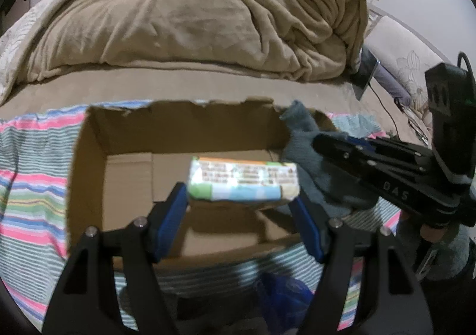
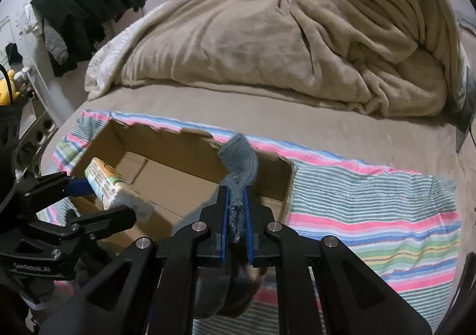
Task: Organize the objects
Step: 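Carry the small box and grey glove with both tools over the cardboard box, then open the left tool to drop the small box while the right drops the glove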
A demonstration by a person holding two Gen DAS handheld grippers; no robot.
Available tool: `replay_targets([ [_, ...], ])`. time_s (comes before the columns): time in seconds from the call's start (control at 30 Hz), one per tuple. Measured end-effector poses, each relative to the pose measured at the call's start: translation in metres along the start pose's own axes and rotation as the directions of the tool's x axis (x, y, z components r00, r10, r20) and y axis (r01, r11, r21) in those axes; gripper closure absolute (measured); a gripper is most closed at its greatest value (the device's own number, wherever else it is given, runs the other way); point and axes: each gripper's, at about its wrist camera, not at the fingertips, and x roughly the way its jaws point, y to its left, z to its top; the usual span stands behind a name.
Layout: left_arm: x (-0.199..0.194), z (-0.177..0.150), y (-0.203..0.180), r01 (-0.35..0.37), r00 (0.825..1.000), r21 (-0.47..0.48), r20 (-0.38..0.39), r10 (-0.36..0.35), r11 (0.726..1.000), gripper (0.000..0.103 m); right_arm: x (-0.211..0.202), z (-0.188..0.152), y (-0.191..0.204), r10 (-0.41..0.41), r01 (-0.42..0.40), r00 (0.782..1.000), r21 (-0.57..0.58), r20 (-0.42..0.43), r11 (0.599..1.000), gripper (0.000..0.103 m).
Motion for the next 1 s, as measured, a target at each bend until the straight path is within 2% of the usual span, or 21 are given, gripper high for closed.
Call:
replay_targets([
  [0.1,0.007,-0.002,-0.001,-0.001,1.0,0.003,-0.018,0.001,1.0,0.033,0.01,-0.004,-0.003,-0.013,0.013,1.0,-0.002,-0.025,1.0,0.093],
  [0.3,0.01,-0.002,-0.003,-0.004,0.999,0.003,-0.047,0.004,1.0,0.033,0.012,-0.003,-0.002,-0.02,0.02,1.0,-0.01,-0.017,1.0,0.091],
  [0.5,0.004,-0.008,-0.007,-0.011,0.997,0.009,-0.075,0.012,1.0,0.032,0.001,0.0,0.001,-0.019,0.019,1.0,-0.007,0.007,1.0,0.065],
  [0.53,0.003,-0.01,-0.007,-0.013,0.997,0.004,-0.08,0.013,1.0,0.031,-0.002,0.0,0.002,-0.024,0.024,1.0,-0.009,0.015,1.0,0.054],
  [0.57,0.002,-0.011,-0.007,-0.014,0.997,0.004,-0.08,0.014,1.0,0.031,-0.006,0.0,0.003,-0.024,0.025,0.999,-0.009,0.022,1.0,0.048],
  [0.67,-0.007,-0.012,-0.008,-0.026,0.998,0.003,-0.062,0.026,1.0,0.03,-0.017,-0.001,0.008,-0.012,0.012,0.999,-0.003,0.037,1.0,0.041],
  [0.77,-0.021,-0.015,-0.008,-0.025,0.999,-0.002,-0.04,0.025,1.0,0.023,-0.027,-0.001,0.011,-0.016,0.016,0.999,0.002,0.046,1.0,0.038],
  [1.0,-0.055,-0.028,-0.004,-0.036,0.999,-0.016,0.002,0.036,0.999,0.021,-0.057,-0.008,0.023,-0.025,0.025,0.997,0.007,0.067,1.0,0.032],
])
